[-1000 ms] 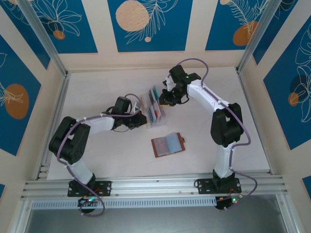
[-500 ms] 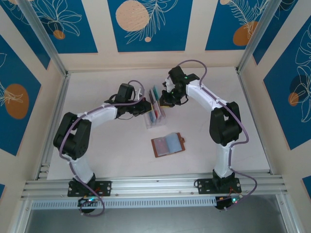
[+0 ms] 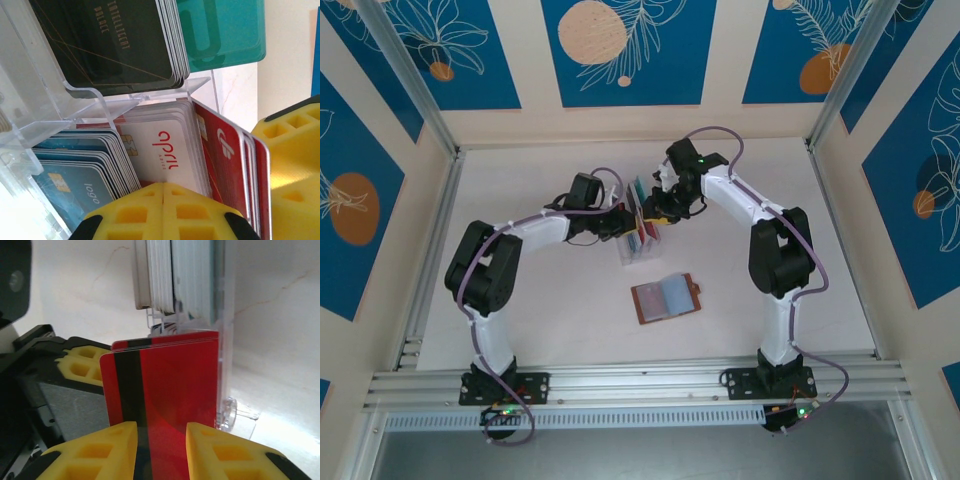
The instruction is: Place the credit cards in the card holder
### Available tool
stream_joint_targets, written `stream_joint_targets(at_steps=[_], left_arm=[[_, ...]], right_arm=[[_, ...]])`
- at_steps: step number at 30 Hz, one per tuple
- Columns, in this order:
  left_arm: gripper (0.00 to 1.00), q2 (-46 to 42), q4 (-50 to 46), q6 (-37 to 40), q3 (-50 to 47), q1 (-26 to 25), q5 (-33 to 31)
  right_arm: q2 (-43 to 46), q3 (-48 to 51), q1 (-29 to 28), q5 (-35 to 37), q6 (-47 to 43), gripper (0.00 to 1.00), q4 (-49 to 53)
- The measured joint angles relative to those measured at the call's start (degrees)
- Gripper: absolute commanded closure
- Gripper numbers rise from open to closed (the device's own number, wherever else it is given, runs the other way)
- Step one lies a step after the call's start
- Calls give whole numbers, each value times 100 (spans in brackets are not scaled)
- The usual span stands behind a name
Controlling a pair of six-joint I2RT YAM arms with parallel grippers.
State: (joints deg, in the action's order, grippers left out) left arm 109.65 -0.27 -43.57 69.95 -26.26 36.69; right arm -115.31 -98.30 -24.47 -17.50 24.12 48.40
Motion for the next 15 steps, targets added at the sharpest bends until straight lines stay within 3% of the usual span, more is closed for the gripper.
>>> stream_joint_targets(at_steps=[15], left_arm=[[98, 22, -107, -44, 166, -55, 35]], right_arm=[[0, 96, 116, -249, 103, 54, -131]])
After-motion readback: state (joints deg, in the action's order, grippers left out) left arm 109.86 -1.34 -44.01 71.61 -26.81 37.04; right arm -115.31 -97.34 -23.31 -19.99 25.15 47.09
